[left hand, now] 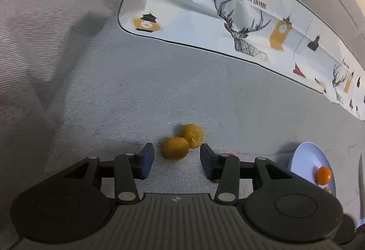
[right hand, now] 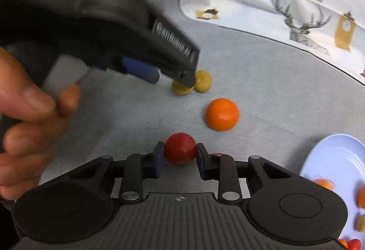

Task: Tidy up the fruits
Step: 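Grasp a red cherry tomato with the right tool while the left tool grasps a yellow fruit, then carry the tomato in the right tool and yellow fruit in the left tool over the plate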

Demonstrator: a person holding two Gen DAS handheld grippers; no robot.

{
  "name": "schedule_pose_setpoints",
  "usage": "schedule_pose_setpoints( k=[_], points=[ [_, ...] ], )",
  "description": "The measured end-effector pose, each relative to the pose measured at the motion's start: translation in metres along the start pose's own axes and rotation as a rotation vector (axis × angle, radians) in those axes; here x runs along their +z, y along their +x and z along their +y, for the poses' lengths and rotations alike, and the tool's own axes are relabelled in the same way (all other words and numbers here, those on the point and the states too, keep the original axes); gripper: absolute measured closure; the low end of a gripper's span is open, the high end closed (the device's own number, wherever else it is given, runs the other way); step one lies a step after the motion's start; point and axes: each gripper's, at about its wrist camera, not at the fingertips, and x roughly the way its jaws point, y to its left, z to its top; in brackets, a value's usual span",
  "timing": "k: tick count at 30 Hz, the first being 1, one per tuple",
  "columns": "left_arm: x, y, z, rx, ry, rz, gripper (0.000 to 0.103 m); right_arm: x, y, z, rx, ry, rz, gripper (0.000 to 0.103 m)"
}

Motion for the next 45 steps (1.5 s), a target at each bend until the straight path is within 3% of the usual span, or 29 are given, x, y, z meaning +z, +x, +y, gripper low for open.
schedule_pose_setpoints(
  k=[6,7,9,13,17,25,31,38,45],
  points=[
    [-0.002,0.020,-0.016,0.069,0.079,0.026,0.054,-0.006,-0.034,-0.024,-0.019,0.045,-0.045,0.072],
    [-0.002,0.022,-0.020,0.083,0.097,0.021,0.056,-0.008,-0.040,-0.026,-0.021,0.050,-0.054,0.072],
    [-0.003,0.022,-0.025,0.115,0.128,0.012,0.074,-0.012,-0.051,-0.033,-0.026,0.061,-0.067,0.072],
    [-0.007,0.013,-0.025,0.162,0.132,0.002,0.073,-0.021,-0.077,-0.043,-0.059,0.067,-0.100,0.072],
    [-0.013,-0.010,-0.032,0.170,0.135,-0.021,0.073,-0.030,-0.114,-0.061,-0.083,0.103,-0.191,0.072],
    [-0.035,-0.065,-0.089,0.097,0.176,-0.148,0.073,-0.046,-0.181,-0.121,-0.181,0.189,-0.314,0.072],
    [-0.059,-0.074,-0.153,0.010,0.281,-0.201,0.073,-0.062,-0.187,-0.153,-0.253,0.247,-0.322,0.072],
    [-0.069,-0.052,-0.188,-0.061,0.368,-0.179,0.073,-0.068,-0.174,-0.165,-0.290,0.238,-0.270,0.072],
    [-0.067,-0.037,-0.197,-0.110,0.375,-0.156,0.073,-0.071,-0.167,-0.174,-0.323,0.237,-0.241,0.072]
  ],
)
